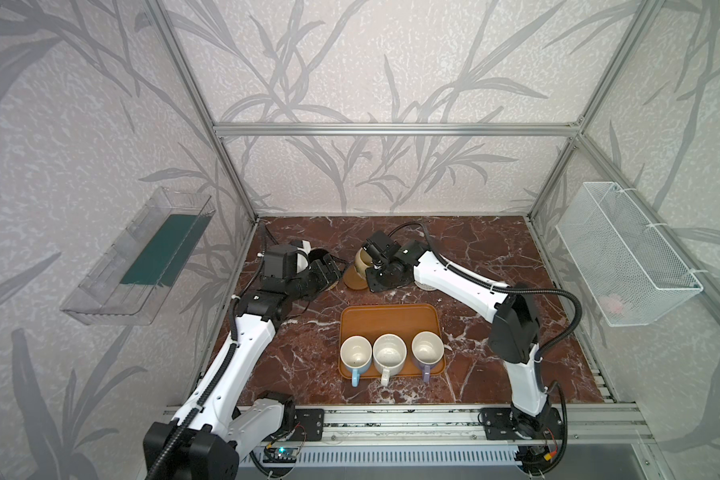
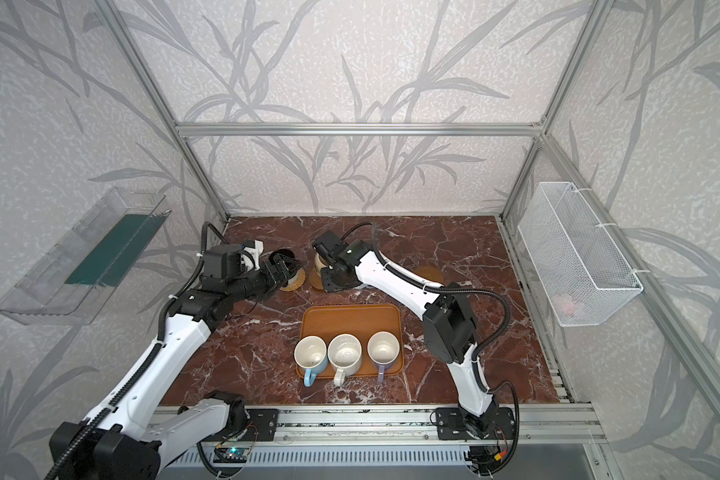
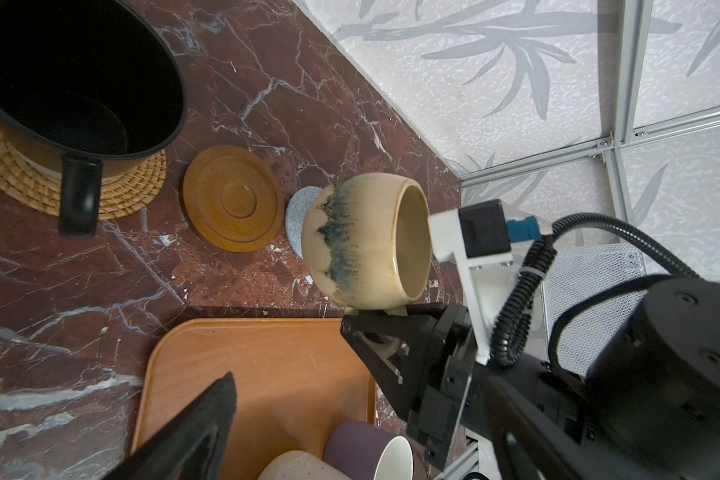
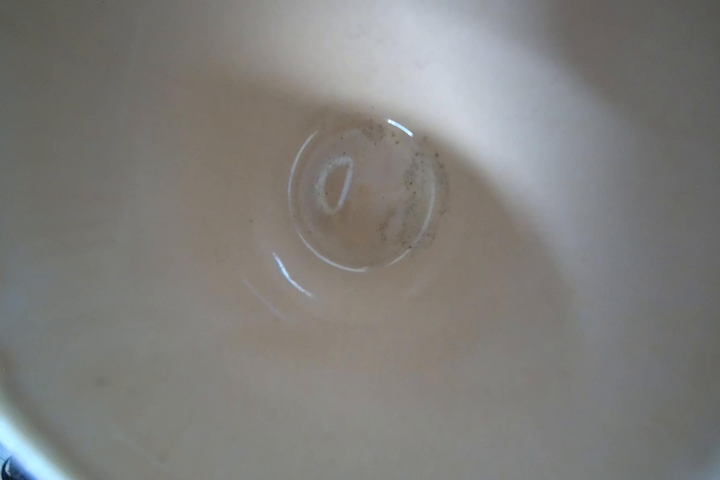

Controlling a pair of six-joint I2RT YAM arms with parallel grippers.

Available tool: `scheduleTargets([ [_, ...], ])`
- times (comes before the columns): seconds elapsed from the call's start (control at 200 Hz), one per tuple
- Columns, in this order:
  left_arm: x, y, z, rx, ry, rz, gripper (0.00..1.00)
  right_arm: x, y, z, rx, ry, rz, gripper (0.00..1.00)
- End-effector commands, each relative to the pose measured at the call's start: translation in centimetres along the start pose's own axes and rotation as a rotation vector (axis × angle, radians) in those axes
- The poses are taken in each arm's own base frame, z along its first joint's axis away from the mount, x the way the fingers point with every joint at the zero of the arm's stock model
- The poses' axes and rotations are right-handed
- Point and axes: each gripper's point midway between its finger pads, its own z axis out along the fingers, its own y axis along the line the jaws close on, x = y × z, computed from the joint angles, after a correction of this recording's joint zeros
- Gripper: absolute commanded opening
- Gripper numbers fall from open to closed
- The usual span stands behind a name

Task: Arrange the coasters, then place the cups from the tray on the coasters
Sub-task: 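Lift the cream glazed mug with the right gripper and carry it beside the black mug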

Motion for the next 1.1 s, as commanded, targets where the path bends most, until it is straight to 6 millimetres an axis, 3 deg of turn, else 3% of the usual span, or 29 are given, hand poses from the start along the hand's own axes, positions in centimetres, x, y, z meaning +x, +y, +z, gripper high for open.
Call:
scheduleTargets([
  [0.0, -0.3, 0.2, 0.0, 0.007, 0.007, 0.003, 0.96, -2.5, 0.6, -1.0, -0.004, -0.048, 0.025, 0.00],
  [0.395, -1.5, 2.8, -0.3, -0.087, -0.012, -0.008, 0.99, -5.1, 1.0, 2.3, 0.081, -0.028, 0.140, 0.00],
  [0.945, 0.2, 5.8, 0.7, -0.157, 0.031, -0.031, 0.99, -4.0, 1.0, 7.4, 0.086, 0.015, 0.173, 0.00],
  [1.095, 0.3, 6.0, 0.7, -0.157, 0.030, -0.035, 0.99, -3.8, 0.8, 7.9, 0.109, 0.024, 0.134, 0.00],
])
